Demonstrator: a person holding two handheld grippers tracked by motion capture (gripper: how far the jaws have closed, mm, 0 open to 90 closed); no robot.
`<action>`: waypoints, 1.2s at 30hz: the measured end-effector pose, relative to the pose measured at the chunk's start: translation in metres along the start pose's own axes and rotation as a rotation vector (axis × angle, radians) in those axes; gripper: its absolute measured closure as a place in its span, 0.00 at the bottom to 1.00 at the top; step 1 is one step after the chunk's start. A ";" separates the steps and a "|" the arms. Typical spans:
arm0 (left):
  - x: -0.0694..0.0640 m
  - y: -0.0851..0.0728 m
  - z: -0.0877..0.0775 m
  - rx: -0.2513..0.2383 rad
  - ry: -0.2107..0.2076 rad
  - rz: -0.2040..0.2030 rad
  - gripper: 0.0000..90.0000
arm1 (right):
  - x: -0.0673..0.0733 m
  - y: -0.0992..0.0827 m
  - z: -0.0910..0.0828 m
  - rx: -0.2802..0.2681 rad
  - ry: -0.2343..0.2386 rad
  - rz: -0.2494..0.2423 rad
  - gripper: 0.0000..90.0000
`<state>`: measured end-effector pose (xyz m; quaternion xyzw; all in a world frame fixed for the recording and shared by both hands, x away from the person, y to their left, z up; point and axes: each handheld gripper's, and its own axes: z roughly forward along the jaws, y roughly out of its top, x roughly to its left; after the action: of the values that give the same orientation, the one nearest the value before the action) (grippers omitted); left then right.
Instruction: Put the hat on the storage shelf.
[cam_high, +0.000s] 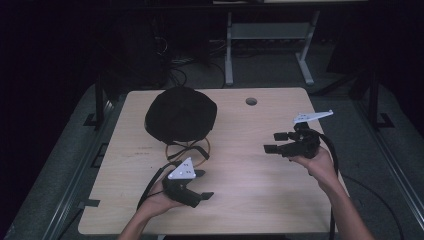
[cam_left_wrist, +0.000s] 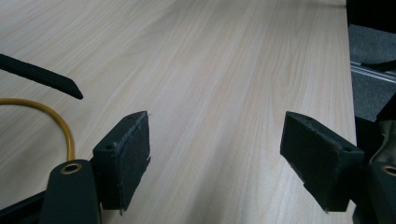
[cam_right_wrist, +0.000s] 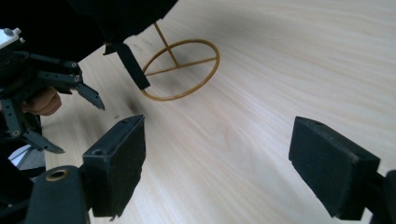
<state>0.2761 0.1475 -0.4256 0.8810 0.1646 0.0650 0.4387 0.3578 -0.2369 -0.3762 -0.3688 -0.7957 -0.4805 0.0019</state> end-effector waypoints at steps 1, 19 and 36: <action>0.000 0.000 0.000 0.001 0.001 -0.001 0.27 | -0.001 -0.002 -0.001 -0.002 0.002 -0.001 0.20; -0.001 -0.001 0.002 0.019 0.000 -0.001 0.27 | -0.009 -0.052 -0.018 -0.012 -0.023 0.045 0.20; -0.001 -0.003 0.001 0.010 0.008 -0.013 0.27 | -0.014 -0.092 -0.037 -0.046 -0.065 0.088 0.20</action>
<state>0.2744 0.1484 -0.4285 0.8820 0.1721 0.0648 0.4340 0.3007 -0.2978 -0.4317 -0.4186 -0.7672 -0.4859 -0.0114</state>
